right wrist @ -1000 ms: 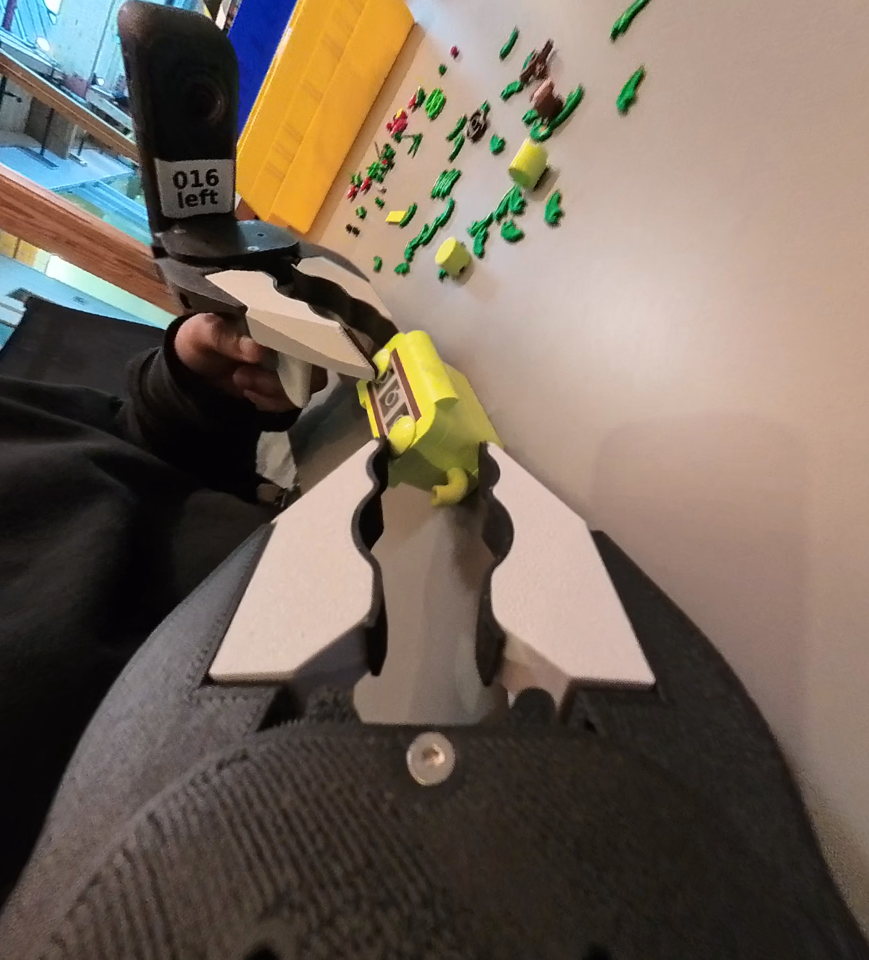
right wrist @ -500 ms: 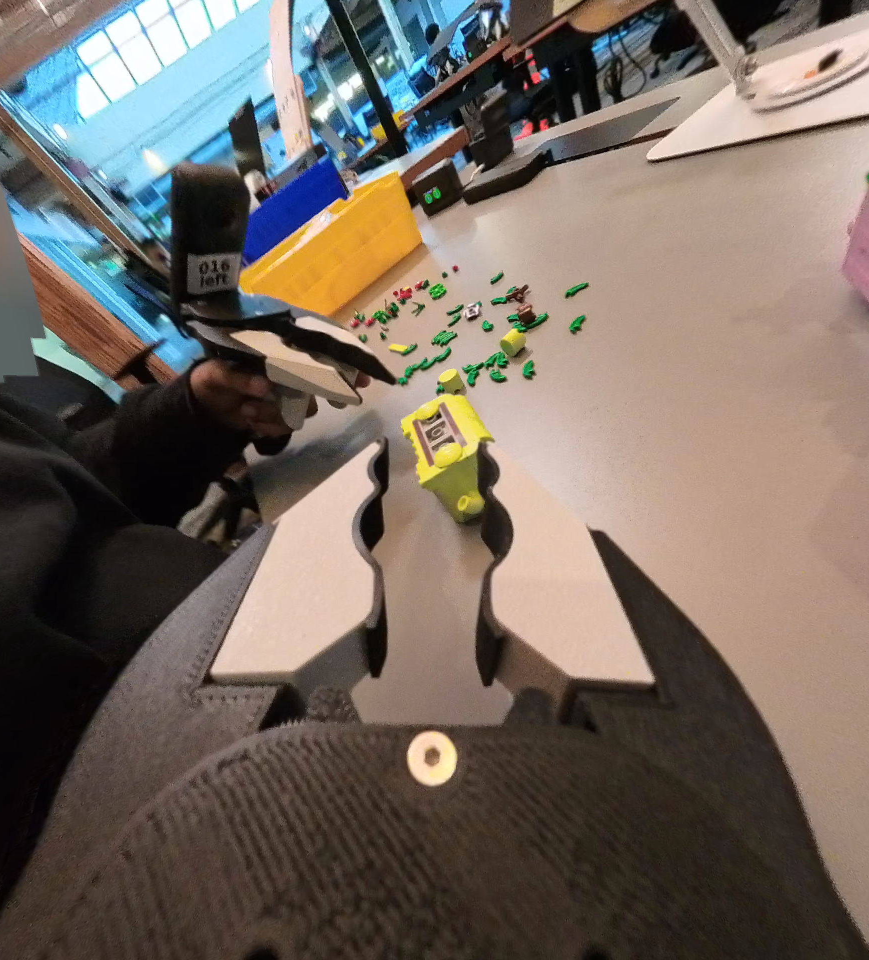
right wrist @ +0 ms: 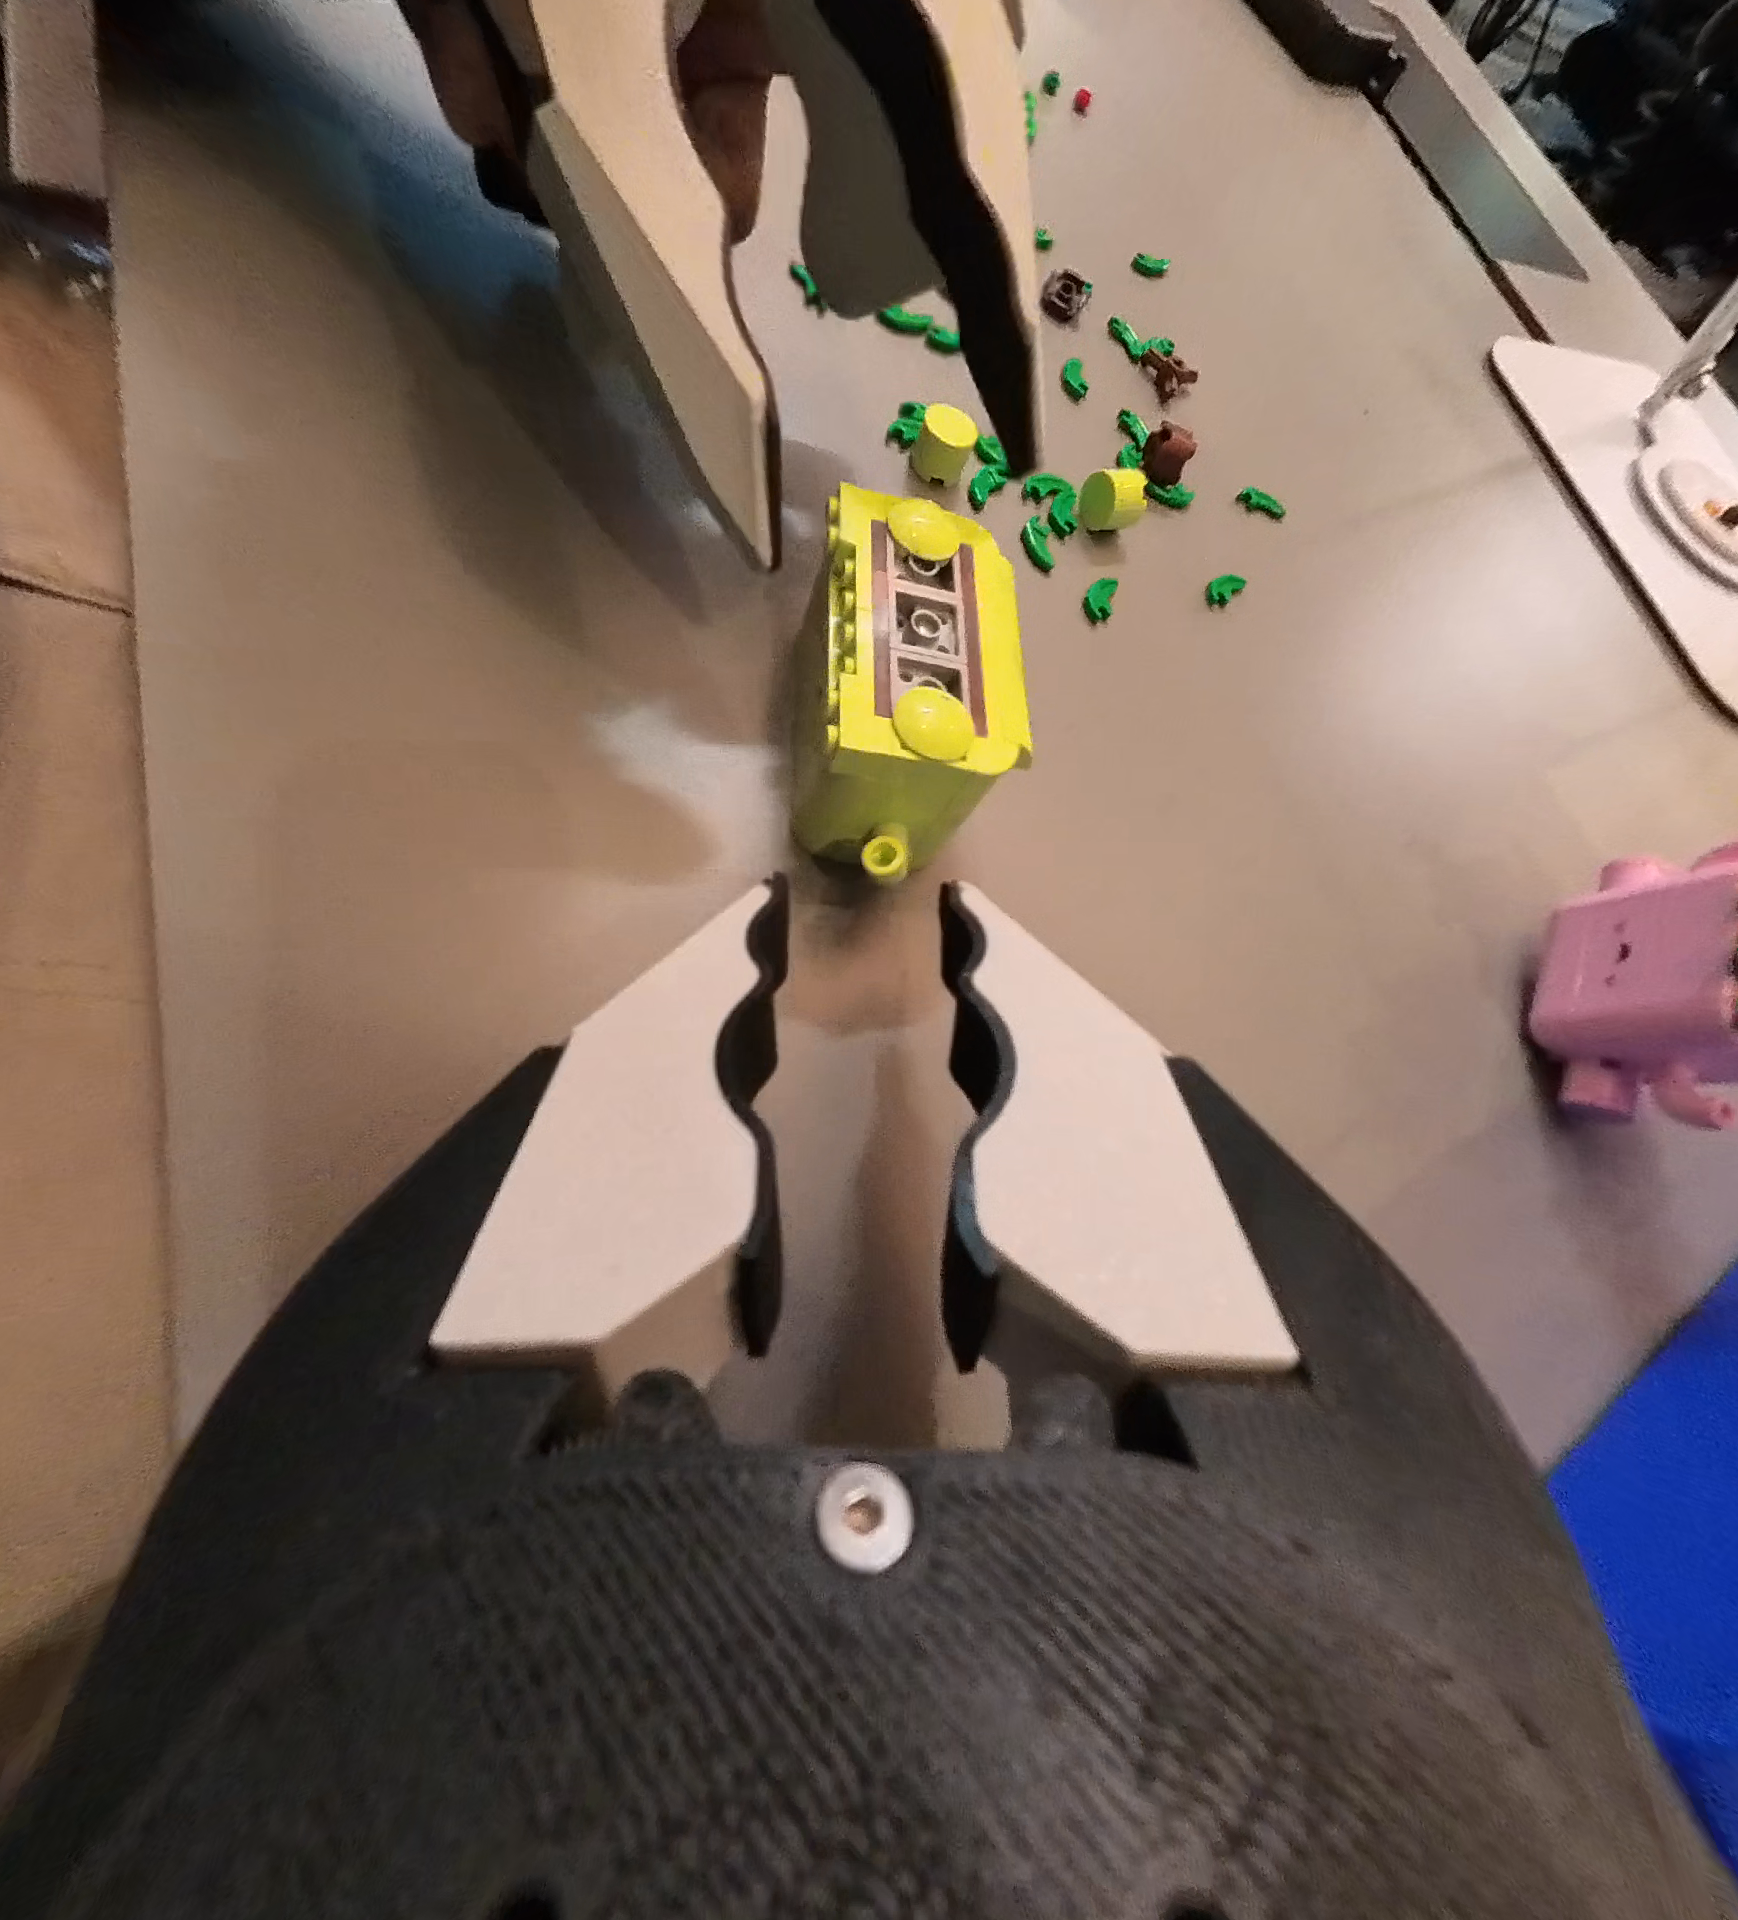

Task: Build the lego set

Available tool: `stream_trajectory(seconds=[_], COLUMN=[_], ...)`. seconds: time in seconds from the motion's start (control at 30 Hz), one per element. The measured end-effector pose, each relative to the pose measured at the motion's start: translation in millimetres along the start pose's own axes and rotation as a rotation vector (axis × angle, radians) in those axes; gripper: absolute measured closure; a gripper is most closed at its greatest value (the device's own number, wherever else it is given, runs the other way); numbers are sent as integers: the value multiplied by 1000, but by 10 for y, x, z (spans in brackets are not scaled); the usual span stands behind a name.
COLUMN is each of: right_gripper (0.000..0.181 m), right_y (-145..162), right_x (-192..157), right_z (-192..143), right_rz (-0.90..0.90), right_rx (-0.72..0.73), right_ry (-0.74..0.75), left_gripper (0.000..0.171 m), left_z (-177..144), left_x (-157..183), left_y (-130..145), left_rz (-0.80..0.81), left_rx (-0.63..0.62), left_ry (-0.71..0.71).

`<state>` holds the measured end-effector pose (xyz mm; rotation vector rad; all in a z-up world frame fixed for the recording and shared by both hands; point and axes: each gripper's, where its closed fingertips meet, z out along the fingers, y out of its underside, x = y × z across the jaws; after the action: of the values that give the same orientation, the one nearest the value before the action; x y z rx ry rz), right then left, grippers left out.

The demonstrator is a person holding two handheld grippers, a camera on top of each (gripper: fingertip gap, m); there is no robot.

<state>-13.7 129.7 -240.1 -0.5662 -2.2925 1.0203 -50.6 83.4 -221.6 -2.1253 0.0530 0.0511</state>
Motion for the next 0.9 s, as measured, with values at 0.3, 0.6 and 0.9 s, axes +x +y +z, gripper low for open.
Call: stream_trajectory(seconds=[0.3, 0.6, 0.9], right_gripper=[175, 176, 176], right_y=[-21, -16, -21], right_x=[18, 14, 3], right_z=[101, 105, 109], right_rz=[-66, 232, 332], right_rx=[-12, -23, -25], right_ry=[24, -149, -213], left_gripper=[124, 125, 126], left_z=[150, 163, 176], left_x=[19, 14, 19], left_y=[55, 98, 114], left_rz=[-71, -83, -62], left_rx=[-60, -85, -102], left_ry=[24, -14, -72])
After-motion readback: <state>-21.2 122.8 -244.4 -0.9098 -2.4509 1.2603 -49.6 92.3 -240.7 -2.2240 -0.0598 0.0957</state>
